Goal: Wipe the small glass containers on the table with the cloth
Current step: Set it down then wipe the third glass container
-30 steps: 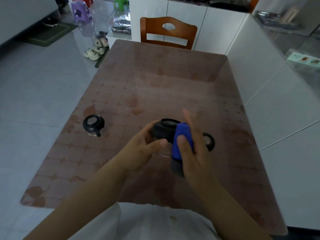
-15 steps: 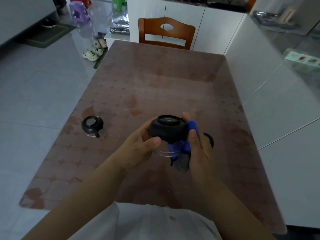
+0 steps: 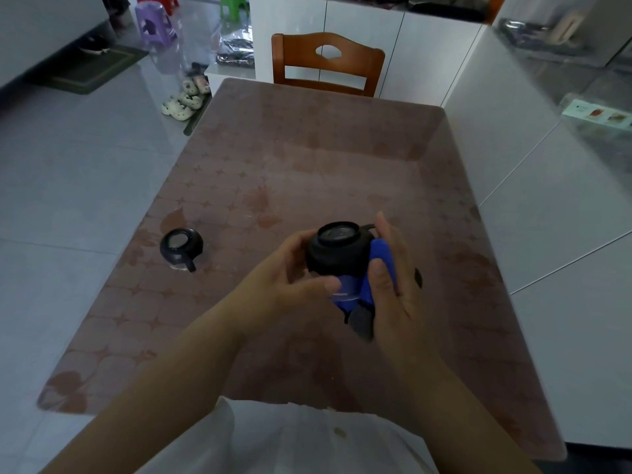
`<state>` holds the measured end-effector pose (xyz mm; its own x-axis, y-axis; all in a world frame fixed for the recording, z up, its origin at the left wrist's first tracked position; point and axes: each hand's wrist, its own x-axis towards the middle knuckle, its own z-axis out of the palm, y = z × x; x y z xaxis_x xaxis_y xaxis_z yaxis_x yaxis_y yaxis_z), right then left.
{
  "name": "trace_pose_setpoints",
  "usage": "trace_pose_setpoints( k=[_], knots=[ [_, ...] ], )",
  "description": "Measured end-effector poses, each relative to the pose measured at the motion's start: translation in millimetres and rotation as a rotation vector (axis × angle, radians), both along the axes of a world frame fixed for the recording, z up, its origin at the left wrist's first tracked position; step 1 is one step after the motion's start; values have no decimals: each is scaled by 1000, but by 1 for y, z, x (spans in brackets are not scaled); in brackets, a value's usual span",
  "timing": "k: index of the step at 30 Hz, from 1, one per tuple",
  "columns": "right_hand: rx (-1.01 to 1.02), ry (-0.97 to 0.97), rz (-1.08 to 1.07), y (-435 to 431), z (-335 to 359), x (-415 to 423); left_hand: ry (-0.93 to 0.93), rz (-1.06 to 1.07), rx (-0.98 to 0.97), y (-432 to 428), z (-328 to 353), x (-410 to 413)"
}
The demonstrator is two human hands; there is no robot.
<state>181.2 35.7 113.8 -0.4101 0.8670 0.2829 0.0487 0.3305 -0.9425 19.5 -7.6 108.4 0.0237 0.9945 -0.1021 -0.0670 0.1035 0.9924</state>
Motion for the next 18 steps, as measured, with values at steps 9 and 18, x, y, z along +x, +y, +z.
trace_pose_setpoints(
  k=[9, 18],
  knots=[
    [-25, -22, 132, -1, 2, -1, -6, 150, 23, -1, 7, 11],
    [135, -155, -6, 4, 13, 6, 18, 163, -13, 0, 6, 12]
  ],
)
